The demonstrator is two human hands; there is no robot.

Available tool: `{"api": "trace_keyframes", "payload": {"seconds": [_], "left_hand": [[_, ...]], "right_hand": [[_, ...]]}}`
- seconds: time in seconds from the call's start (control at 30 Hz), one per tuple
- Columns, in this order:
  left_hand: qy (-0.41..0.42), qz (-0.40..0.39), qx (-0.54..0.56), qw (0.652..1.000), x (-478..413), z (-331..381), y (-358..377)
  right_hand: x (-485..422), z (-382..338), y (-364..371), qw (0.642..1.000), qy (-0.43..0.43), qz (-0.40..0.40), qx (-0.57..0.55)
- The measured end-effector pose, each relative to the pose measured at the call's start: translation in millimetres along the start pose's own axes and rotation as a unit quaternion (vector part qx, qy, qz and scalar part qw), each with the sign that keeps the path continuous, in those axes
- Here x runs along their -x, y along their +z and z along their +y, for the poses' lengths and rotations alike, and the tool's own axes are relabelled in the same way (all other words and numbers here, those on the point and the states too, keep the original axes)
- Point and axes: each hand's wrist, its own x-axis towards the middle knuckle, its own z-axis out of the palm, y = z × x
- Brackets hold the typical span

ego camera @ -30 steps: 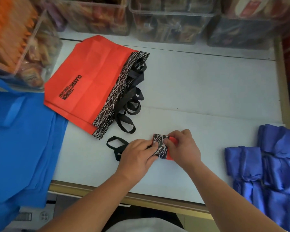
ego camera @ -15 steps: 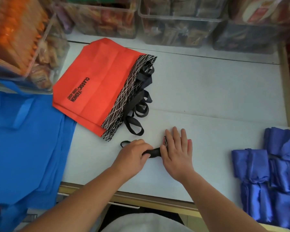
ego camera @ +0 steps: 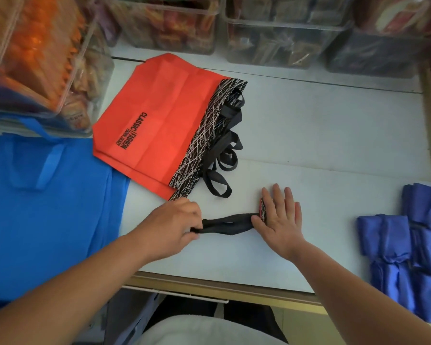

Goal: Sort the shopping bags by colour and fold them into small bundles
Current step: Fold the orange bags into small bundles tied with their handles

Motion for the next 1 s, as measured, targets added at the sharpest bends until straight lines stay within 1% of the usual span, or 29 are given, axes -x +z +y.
{"api": "trace_keyframes", "payload": {"seconds": [0.07, 0.17, 0.2, 0.23, 0.3, 0.37, 0.43, 0.5, 0.57, 0.63, 0.77, 0.83, 0.9, 1.0], "left_hand": [[0.018, 0.025, -0.048, 0.998, 6, 8, 11], [0.063, 0.144, -0.069, 0.985, 3, 34, 27], [0.084, 0.170, -0.079, 0.979, -2, 44, 34], [0.099, 0.177, -0.082, 0.976, -8, 52, 41], [0.091, 0.141, -0.092, 0.981, -21, 64, 56], [0.022, 0.072, -0.110, 0.991, -31, 66, 68], [-0.047, 0.020, -0.124, 0.991, -38, 61, 77], [-0.062, 0.025, -0.144, 0.987, -45, 56, 84], [-0.068, 0.061, -0.147, 0.985, -51, 57, 87], [-0.060, 0.086, -0.126, 0.986, -59, 60, 90], [-0.038, 0.091, -0.092, 0.991, -79, 64, 94], [-0.044, 0.077, -0.070, 0.994, -84, 66, 89], [-0.046, 0.040, -0.052, 0.997, -84, 68, 77], [-0.038, -0.002, 0.014, 0.999, -75, 64, 54]], "right_hand": [[0, 1, 1, 1.000, -0.006, -0.004, 0.021], [2, 0, 3, 0.999, -0.008, 0.001, 0.041], [3, -1, 4, 0.999, -0.009, 0.006, 0.044], [3, -1, 4, 0.999, -0.009, 0.009, 0.044], [3, -2, 3, 0.999, -0.008, 0.010, 0.046], [3, -2, 3, 0.999, -0.007, 0.007, 0.048], [3, -1, 5, 0.999, -0.009, 0.011, 0.036], [2, 1, 6, 1.000, -0.010, 0.020, 0.019], [2, 1, 8, 1.000, -0.012, 0.026, 0.005], [2, 2, 8, 1.000, -0.011, 0.028, -0.004], [3, 1, 8, 1.000, -0.007, 0.027, -0.012], [2, 1, 8, 0.999, -0.006, 0.029, -0.012], [1, 1, 9, 0.999, -0.007, 0.032, -0.014], [2, 1, 10, 0.999, -0.007, 0.035, -0.022]]}}
